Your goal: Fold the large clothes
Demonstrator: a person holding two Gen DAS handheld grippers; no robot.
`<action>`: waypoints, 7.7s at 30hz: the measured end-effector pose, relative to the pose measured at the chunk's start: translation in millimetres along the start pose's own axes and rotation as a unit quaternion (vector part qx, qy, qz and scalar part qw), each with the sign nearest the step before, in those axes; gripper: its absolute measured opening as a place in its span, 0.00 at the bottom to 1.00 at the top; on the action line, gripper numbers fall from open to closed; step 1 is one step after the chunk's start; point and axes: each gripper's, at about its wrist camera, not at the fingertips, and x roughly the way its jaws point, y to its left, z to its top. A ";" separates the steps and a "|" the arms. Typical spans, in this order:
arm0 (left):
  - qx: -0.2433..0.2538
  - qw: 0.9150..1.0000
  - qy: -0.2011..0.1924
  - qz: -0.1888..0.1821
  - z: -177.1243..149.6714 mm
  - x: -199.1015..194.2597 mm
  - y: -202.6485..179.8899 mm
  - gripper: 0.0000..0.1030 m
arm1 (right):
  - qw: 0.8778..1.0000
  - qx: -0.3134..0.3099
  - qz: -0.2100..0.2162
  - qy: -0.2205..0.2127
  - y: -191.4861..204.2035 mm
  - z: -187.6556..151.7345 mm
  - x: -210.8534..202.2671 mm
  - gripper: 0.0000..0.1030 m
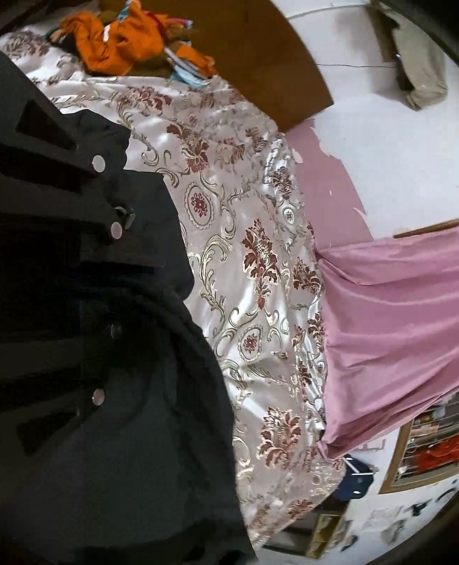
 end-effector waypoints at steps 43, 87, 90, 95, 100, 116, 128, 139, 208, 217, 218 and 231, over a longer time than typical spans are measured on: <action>0.063 0.993 0.009 -0.095 -37.3 21.6 -25.7 1.00 | 0.958 0.129 0.162 0.198 -9.9 -60.8 97.0 0.78; -0.056 0.993 0.052 -0.086 -7.3 153.2 19.5 1.00 | 0.950 0.155 0.162 0.216 10.8 -64.1 195.4 0.87; -0.054 0.994 0.050 -0.083 -8.0 153.0 18.3 1.00 | 0.951 0.155 0.161 0.216 11.1 -64.2 195.5 0.87; -0.050 0.995 0.046 -0.077 -9.3 152.1 16.0 1.00 | 0.952 0.152 0.158 0.215 11.4 -64.9 196.0 0.87; -0.048 0.995 0.044 -0.077 -10.0 151.9 16.5 1.00 | 0.952 0.151 0.157 0.214 11.5 -66.4 196.4 0.87; -0.067 0.991 0.003 -0.113 -17.3 125.1 27.4 1.00 | 0.988 0.102 0.016 0.114 13.8 -55.5 143.7 0.87; -0.193 0.978 -0.031 -0.067 -52.5 66.2 119.1 1.00 | 0.983 0.146 -0.111 0.002 -40.0 -56.8 50.9 0.92; -0.267 0.956 0.024 -0.121 -93.4 90.7 159.5 1.00 | 0.974 0.192 -0.056 0.107 -91.0 -91.4 59.0 0.93; -0.178 0.960 0.092 -0.197 -52.0 -85.7 122.5 0.19 | 0.925 0.296 0.183 0.155 -135.2 -37.0 -65.0 0.18; -0.171 0.960 0.128 -0.179 -96.2 -51.9 106.4 0.19 | 0.925 0.289 0.163 0.186 -121.7 -74.7 -57.3 0.18; -0.172 0.961 0.130 -0.173 -101.2 -47.2 105.2 0.19 | 0.925 0.286 0.157 0.193 -118.2 -80.5 -53.1 0.18; -0.186 0.957 0.180 -0.130 -120.9 -29.2 107.9 0.83 | 0.927 0.277 0.045 0.247 -122.4 -122.6 -45.1 0.69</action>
